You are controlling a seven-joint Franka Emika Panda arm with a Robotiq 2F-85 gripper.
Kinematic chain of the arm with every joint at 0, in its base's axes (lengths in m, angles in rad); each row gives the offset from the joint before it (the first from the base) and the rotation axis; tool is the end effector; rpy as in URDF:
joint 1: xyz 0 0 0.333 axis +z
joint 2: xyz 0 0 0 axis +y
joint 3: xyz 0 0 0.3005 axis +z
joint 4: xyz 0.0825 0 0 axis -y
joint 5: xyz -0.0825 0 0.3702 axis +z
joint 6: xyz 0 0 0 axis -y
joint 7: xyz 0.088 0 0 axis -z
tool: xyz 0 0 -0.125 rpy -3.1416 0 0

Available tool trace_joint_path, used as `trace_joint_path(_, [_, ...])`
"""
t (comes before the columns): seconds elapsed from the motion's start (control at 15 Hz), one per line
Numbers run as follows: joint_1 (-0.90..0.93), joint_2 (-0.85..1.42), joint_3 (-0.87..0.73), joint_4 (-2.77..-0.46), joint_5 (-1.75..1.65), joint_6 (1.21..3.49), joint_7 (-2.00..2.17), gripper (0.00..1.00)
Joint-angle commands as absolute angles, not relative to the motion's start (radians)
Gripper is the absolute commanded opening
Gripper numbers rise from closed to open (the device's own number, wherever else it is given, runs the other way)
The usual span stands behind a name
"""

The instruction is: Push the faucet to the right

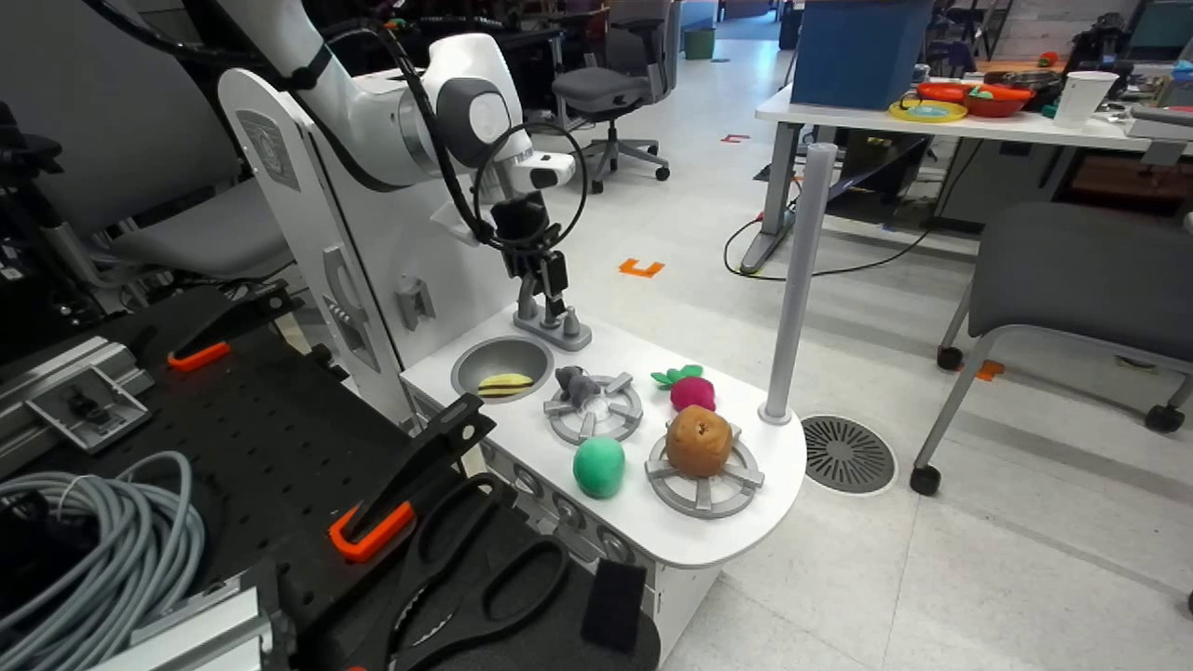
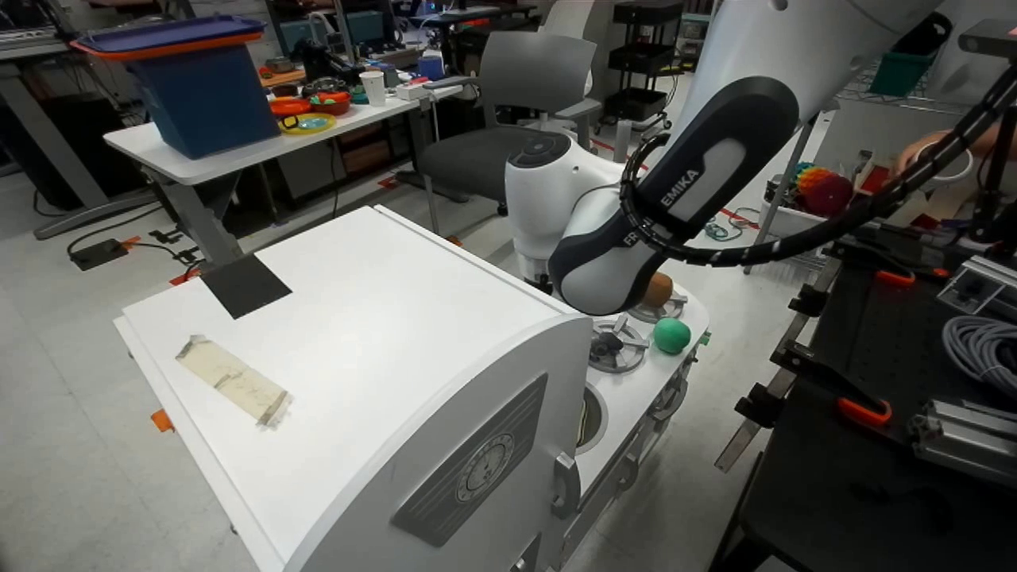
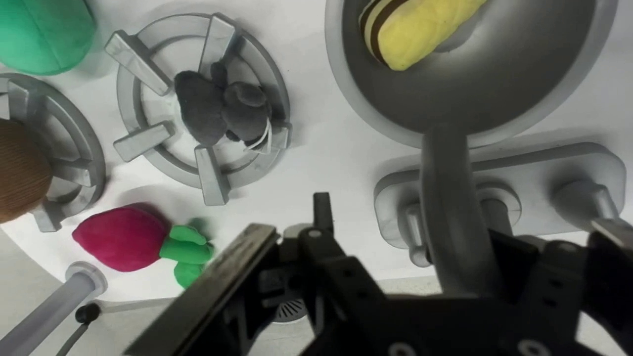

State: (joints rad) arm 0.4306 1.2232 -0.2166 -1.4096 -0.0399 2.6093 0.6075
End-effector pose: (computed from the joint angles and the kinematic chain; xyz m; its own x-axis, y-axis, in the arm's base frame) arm 0.6368 0.1552 -0.0397 0.9728 -0.2054 0.1075 -0.2232 -0.9551 0.1946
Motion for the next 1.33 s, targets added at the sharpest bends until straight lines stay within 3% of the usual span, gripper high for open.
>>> trace_joint_path(0.0, [0.413, 1.17, -0.3, -1.462, -0.109, 2.501, 0.581, 0.83])
trace_joint_path(0.13, [0.41, 1.153, -0.297, -1.475, -0.124, 2.474, 0.565, 0.98])
trace_joint_path(0.2, [0.41, 1.146, -0.296, -1.485, -0.132, 2.466, 0.555, 1.0])
trace_joint_path(0.47, [0.424, 1.1, -0.309, -1.545, -0.172, 2.463, 0.521, 1.0])
trace_joint_path(0.87, [0.445, 0.98, -0.451, -1.661, -0.405, 2.296, 0.467, 1.0])
trace_joint_path(1.2, [0.365, 0.786, -0.319, -1.767, -0.457, 2.097, 0.271, 1.0])
trace_joint_path(1.27, [0.357, 0.891, -0.334, -1.68, -0.487, 2.143, 0.366, 1.0])
